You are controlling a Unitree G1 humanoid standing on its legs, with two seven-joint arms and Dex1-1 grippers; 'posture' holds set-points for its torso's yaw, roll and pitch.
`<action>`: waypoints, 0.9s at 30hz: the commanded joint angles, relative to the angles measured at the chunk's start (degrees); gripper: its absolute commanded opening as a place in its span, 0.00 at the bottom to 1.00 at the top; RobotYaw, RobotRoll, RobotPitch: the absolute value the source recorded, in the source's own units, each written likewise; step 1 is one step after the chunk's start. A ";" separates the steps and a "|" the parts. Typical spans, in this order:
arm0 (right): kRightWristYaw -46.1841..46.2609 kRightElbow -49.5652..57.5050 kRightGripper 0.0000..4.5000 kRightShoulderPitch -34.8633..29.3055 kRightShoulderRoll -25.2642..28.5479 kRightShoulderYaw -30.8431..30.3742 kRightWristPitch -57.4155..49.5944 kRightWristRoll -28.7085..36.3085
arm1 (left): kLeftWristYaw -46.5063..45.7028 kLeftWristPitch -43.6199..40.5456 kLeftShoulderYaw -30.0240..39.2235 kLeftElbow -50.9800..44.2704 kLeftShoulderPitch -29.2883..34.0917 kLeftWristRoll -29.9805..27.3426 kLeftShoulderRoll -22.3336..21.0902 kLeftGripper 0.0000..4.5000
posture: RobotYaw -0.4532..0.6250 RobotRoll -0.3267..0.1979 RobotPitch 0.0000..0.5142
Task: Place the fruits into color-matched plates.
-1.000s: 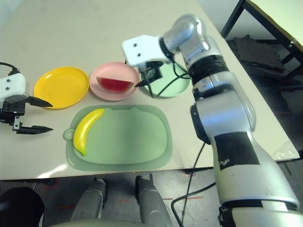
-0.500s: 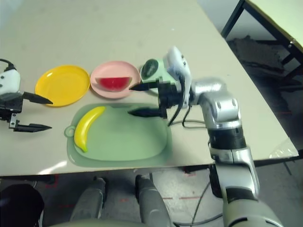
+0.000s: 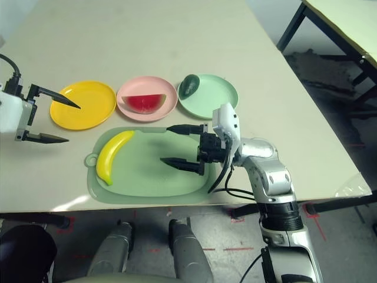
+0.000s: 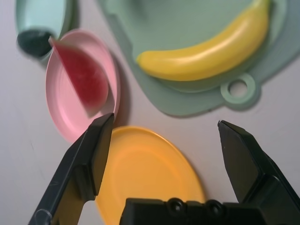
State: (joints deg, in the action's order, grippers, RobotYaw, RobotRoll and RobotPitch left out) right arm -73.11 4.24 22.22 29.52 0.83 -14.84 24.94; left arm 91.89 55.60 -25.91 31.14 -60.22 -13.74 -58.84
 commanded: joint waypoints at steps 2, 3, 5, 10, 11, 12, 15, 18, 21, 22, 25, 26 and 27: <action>-0.40 -0.48 1.00 -1.18 0.39 -0.95 1.80 0.68 | 0.61 12.72 -13.08 1.91 -5.28 -6.10 0.41 1.00 | 0.46 0.62 0.42; -0.64 -0.50 1.00 -1.38 0.46 -1.03 2.19 0.70 | 0.61 13.99 -15.19 2.09 -6.30 -7.33 0.59 1.00 | 0.46 0.62 0.42; -2.08 -0.15 1.00 -2.35 0.86 -1.20 3.64 1.03 | 0.61 15.60 -19.67 1.11 -8.05 -9.95 0.92 1.00 | 0.45 0.62 0.42; -6.91 1.05 1.00 -4.86 1.50 -1.62 6.50 3.71 | 0.61 19.59 -29.42 -1.16 -10.78 -13.24 1.35 1.00 | 0.44 0.62 0.43; -7.22 1.07 1.00 -4.94 1.56 -1.71 6.79 3.88 | 0.61 19.97 -30.55 -1.14 -11.17 -13.57 1.45 1.00 | 0.44 0.62 0.43; -7.55 1.16 1.00 -5.02 1.57 -1.83 7.20 4.01 | 0.61 20.81 -31.51 -1.02 -11.52 -13.58 1.99 1.00 | 0.44 0.62 0.43; -7.43 1.39 1.00 -5.31 1.37 -1.91 7.94 4.44 | 0.61 22.63 -33.68 -0.55 -12.16 -12.69 3.28 1.00 | 0.43 0.62 0.43; -6.36 1.65 1.00 -5.77 1.66 -2.31 9.25 3.09 | 0.61 23.80 -35.69 -1.76 -12.18 -12.71 3.43 1.00 | 0.43 0.62 0.43; -4.95 1.77 1.00 -6.76 2.15 -2.45 10.83 1.56 | 0.61 24.31 -36.11 -1.97 -11.99 -12.07 3.91 1.00 | 0.42 0.62 0.45; -4.49 1.88 1.00 -7.30 2.54 -2.51 11.49 0.88 | 0.61 24.23 -36.07 -1.61 -12.15 -11.29 4.10 1.00 | 0.42 0.62 0.45; -3.15 2.84 1.00 -9.06 3.28 -2.46 12.11 0.40 | 0.61 24.39 -35.61 0.53 -13.03 -8.55 5.07 1.00 | 0.41 0.62 0.45; -2.69 3.51 1.00 -9.73 3.46 -2.43 11.90 0.62 | 0.61 24.58 -35.20 1.62 -13.33 -7.69 5.72 1.00 | 0.41 0.62 0.46; -2.30 4.13 1.00 -10.32 3.65 -2.45 11.69 0.77 | 0.61 24.85 -34.71 2.66 -13.54 -6.99 6.44 1.00 | 0.40 0.62 0.46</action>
State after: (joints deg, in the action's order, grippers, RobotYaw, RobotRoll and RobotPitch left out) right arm -75.92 6.55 12.91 32.51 -1.20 -3.42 25.95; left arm 91.94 79.75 -61.14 32.67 -73.06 -22.41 -53.02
